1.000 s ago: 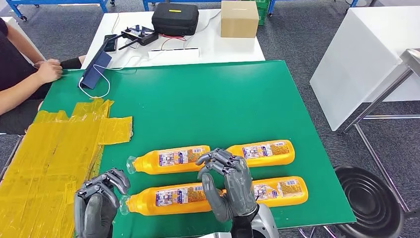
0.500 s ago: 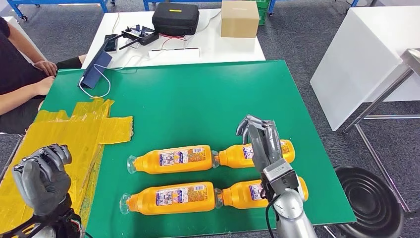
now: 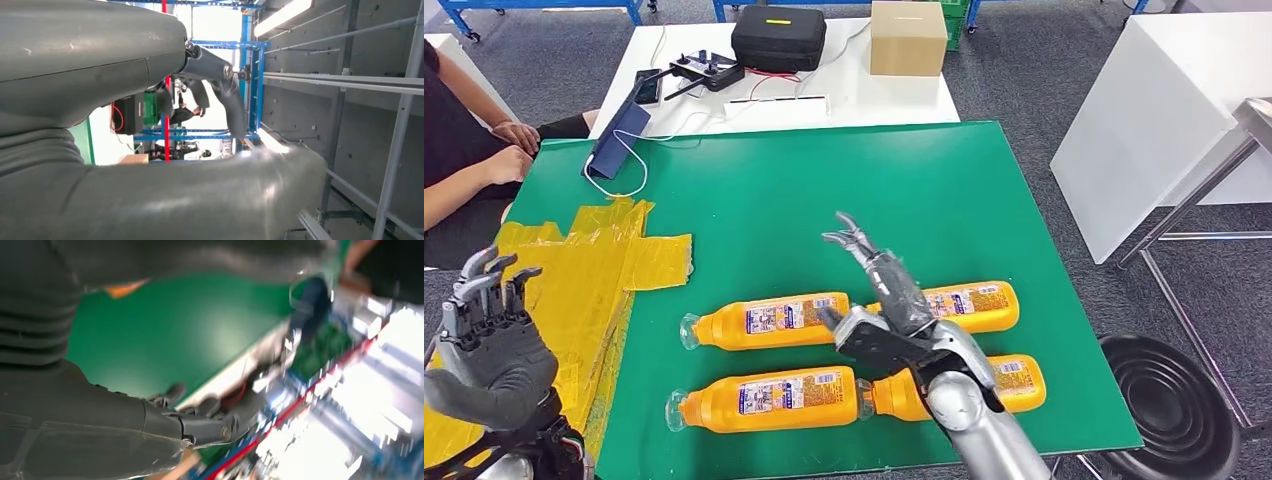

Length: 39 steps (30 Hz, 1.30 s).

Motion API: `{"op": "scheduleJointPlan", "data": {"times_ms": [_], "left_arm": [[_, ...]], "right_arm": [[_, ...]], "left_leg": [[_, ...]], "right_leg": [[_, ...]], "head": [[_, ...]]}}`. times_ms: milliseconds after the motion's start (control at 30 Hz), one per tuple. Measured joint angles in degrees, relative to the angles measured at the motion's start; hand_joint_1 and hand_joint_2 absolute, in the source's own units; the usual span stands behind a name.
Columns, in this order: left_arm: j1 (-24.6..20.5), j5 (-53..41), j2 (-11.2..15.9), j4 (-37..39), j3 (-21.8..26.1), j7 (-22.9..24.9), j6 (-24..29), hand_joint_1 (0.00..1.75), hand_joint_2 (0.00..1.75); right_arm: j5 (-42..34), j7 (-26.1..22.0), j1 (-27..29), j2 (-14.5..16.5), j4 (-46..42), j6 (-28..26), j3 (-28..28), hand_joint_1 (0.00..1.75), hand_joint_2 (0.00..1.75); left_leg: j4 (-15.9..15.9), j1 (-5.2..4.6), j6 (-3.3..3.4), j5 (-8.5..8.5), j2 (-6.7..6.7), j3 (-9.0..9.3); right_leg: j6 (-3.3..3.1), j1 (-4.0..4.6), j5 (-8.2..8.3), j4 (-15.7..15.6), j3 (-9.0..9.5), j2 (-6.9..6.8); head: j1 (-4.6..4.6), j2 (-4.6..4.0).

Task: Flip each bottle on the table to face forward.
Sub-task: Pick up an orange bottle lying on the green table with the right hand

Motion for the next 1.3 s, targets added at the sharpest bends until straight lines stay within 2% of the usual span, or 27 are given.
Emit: {"op": "scheduleJointPlan", "data": {"times_ms": [200,467,733,967,1200,1300], "left_arm": [[0.1,0.2,0.0,1.2,0.9,0.3,-0.9,0.00,0.00],[0.6,1.0,0.0,1.6,1.9,0.2,-1.0,0.00,0.00],[2.6,1.9,-0.1,2.0,4.4,-0.2,-1.9,0.00,0.00],[3.6,2.9,-0.5,2.1,5.8,-0.4,-2.6,0.00,0.00],[3.5,3.8,-0.6,3.1,6.3,0.1,-2.7,0.00,0.00],[3.2,3.9,-0.6,3.5,6.2,0.3,-2.4,0.00,0.00]], "right_arm": [[0.0,0.7,-2.5,-2.5,3.6,0.8,11.2,0.00,1.75],[-0.1,1.0,-2.7,-5.1,3.6,1.1,15.5,0.00,1.75],[1.0,1.5,-1.1,-13.1,-1.2,1.8,20.3,0.00,1.75],[2.6,5.7,-1.4,-18.8,-2.2,4.5,22.9,0.00,1.75],[-1.5,7.7,-5.7,-25.3,-2.0,11.1,28.0,0.00,1.75],[-2.3,8.2,-7.5,-27.2,-1.6,12.5,29.8,0.00,1.75]], "left_leg": [[0.0,0.00,0.00,0.00,-0.01,-0.06],[0.0,-0.04,0.01,-0.01,-0.01,-0.08],[0.0,-0.05,0.02,-0.03,-0.01,-0.09],[0.0,-0.04,0.03,-0.03,-0.01,-0.09],[0.0,-0.05,0.03,-0.03,-0.02,-0.08],[0.0,-0.05,0.03,-0.03,-0.02,-0.09]], "right_leg": [[0.00,0.01,-0.01,0.0,-0.06,-0.01],[0.00,-0.02,-0.01,0.0,-0.07,-0.01],[0.00,-0.02,-0.01,0.0,-0.09,0.00],[0.01,-0.02,-0.01,0.0,-0.08,0.00],[0.01,-0.03,0.00,0.0,-0.08,-0.01],[0.01,-0.02,0.00,0.0,-0.08,0.00]], "head": [[0.01,0.00],[0.01,0.00],[0.01,0.00],[0.01,0.00],[0.00,0.00],[0.00,-0.01]]}}
